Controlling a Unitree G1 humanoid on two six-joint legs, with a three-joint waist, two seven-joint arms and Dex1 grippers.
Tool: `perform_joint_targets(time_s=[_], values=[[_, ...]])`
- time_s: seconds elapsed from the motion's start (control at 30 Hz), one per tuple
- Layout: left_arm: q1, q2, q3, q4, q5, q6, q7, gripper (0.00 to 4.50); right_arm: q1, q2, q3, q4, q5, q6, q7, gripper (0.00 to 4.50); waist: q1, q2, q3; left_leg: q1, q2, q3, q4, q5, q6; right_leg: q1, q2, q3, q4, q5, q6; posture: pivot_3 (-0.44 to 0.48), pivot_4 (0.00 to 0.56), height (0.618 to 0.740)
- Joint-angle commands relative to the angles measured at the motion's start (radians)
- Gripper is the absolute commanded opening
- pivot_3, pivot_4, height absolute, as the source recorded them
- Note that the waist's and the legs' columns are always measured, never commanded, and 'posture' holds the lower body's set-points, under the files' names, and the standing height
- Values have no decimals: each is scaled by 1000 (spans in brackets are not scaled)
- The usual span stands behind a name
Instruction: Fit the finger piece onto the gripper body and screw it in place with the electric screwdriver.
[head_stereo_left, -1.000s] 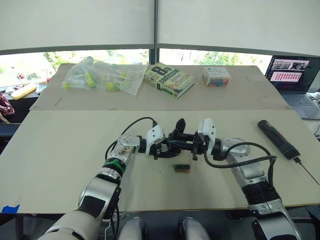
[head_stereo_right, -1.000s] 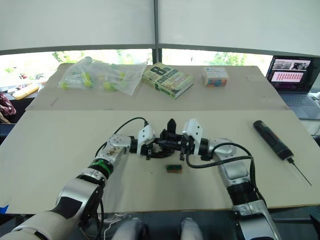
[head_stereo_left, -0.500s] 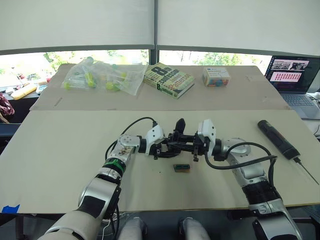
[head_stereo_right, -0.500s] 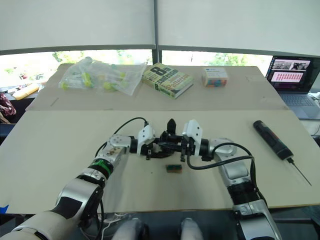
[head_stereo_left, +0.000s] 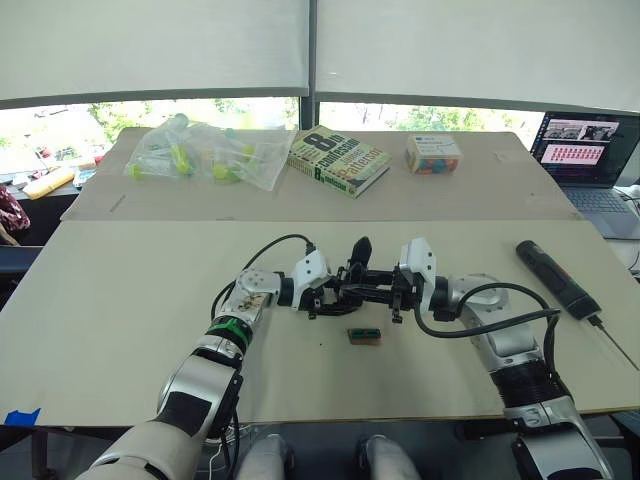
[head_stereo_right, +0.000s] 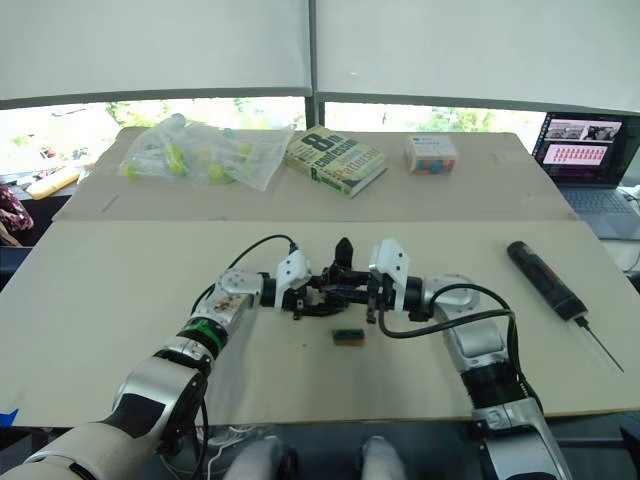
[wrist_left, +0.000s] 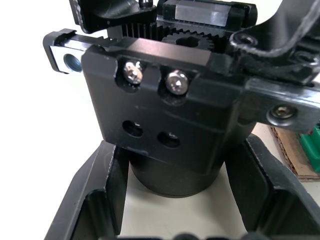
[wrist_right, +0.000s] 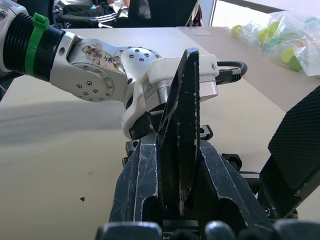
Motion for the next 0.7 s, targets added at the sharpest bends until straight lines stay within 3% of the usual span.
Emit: perform_joint_targets(time_s=[0.03, 0.7], values=[[7, -7, -9, 11, 14, 3, 2, 2295, 6, -23, 4, -27, 0, 43, 9, 424, 0, 0, 0, 0, 0, 0, 0, 0, 0, 0, 0, 0, 0, 0, 0, 0, 150, 740], [21, -5, -13, 3, 13, 9, -8, 2295, -13, -34, 27, -34, -54, 142, -87, 419, -2, 0, 0, 2, 0, 0, 0, 0, 0, 2, 0, 0, 0, 0, 0, 0, 150, 740]])
